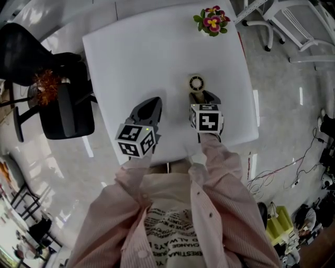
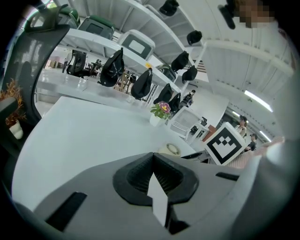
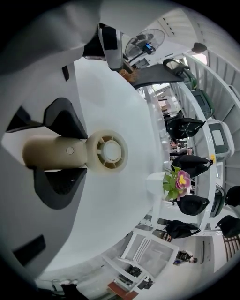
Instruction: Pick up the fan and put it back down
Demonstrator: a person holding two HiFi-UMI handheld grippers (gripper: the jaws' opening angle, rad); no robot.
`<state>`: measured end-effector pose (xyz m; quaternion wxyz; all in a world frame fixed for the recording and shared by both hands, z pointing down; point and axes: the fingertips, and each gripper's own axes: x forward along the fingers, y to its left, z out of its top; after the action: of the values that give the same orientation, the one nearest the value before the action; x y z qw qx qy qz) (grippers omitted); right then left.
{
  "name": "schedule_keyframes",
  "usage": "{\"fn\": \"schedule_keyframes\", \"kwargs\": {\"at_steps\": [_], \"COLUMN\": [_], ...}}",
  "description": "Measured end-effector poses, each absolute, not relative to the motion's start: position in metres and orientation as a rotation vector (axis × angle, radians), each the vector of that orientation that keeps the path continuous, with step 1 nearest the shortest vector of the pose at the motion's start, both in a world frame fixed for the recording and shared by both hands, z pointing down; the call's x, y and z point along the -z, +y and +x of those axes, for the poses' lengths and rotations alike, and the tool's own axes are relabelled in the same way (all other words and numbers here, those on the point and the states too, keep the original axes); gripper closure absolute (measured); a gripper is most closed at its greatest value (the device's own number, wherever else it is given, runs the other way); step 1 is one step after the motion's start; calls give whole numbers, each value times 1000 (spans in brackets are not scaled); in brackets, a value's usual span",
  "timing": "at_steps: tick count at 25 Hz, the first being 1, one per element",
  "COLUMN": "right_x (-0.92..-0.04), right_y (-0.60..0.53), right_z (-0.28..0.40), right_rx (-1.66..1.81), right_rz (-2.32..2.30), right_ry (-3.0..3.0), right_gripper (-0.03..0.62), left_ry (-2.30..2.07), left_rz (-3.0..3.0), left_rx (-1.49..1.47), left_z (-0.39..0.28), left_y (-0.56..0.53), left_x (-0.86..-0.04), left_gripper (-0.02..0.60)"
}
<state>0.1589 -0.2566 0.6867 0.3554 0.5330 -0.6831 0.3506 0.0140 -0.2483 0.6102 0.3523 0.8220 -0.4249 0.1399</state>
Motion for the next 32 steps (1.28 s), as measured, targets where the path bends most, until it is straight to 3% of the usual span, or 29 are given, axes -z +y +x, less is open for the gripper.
{"fn": "schedule_keyframes", "kwargs": {"at_steps": [9,32], "right_x": [-684,-629], "right_y": [-260,-268], "right_z": [155,148], "right_rx": [-807,-960], "right_rz": [1332,1504], "right_ry": [-1726,-1997], "right_gripper": [410,410], "left_ry": [-1075,-1098], "left_rz": [2144,2207], "left_rx": [-386,-363], "left_z": [16,13], "left_y": [-250,-246], "left_x": [-613,-586], "left_gripper": [580,580]}}
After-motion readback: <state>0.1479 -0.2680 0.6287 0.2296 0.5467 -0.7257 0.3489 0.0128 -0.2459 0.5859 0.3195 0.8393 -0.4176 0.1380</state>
